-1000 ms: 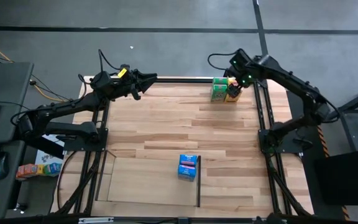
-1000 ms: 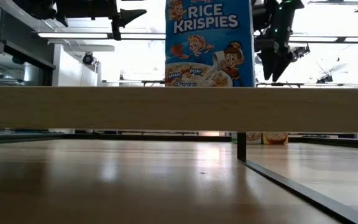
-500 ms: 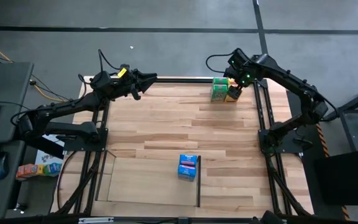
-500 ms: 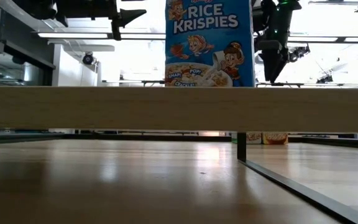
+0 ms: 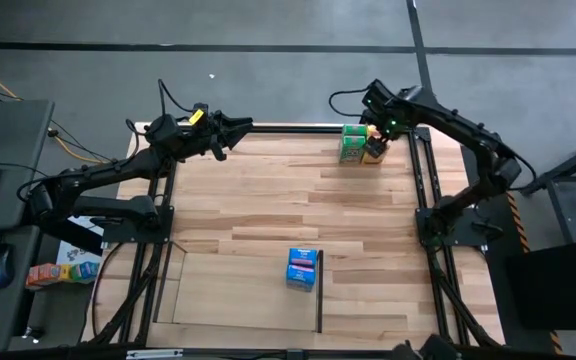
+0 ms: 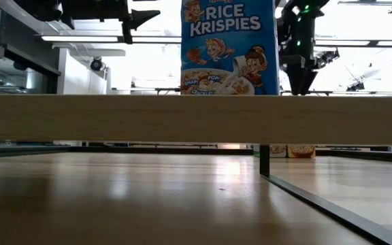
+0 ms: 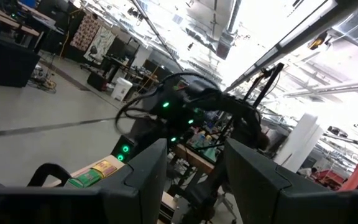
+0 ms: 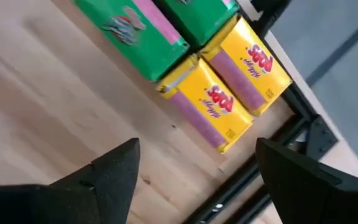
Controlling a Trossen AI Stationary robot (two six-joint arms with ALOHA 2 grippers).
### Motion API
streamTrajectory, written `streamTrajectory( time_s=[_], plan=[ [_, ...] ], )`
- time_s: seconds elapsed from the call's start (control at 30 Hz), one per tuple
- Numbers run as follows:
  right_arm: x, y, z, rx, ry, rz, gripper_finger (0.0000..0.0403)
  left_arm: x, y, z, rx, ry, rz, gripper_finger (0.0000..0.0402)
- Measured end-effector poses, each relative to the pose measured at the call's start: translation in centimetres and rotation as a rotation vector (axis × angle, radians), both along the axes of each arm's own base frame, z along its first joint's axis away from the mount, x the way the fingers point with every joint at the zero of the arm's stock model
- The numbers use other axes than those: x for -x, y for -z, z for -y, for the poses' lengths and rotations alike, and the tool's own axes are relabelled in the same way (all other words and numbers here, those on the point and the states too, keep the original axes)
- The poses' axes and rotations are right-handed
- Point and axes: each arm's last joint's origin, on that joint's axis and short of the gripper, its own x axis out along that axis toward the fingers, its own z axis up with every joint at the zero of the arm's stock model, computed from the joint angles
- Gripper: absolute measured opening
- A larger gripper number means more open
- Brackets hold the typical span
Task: Stack cereal on shelf
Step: Put the bottom yellow cereal box on the shelf
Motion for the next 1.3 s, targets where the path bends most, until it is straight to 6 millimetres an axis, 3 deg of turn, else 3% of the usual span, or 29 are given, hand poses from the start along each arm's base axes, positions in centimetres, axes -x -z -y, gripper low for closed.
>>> streamTrajectory(
  time_s=[0.27, 0.67, 1.3],
  plan=[
    [-1.5, 2.9, 1.3, -0.043, -0.147, -0.159, 0.0293, 0.0, -0.1, 0.0, -0.011, -0.005, 0.004, 0.0155],
    [-2.1, 3.2, 1.8, 0.009, -0.230, -0.184, 0.0293, 0.0, -0.1, 0.0, -0.034, -0.011, -0.002, 0.0155],
    [-3.1, 5.7, 2.4, -0.045, -0.216, -0.255, 0.0293, 0.0, -0.1, 0.0, -0.028, -0.008, 0.000, 0.0155]
  ],
)
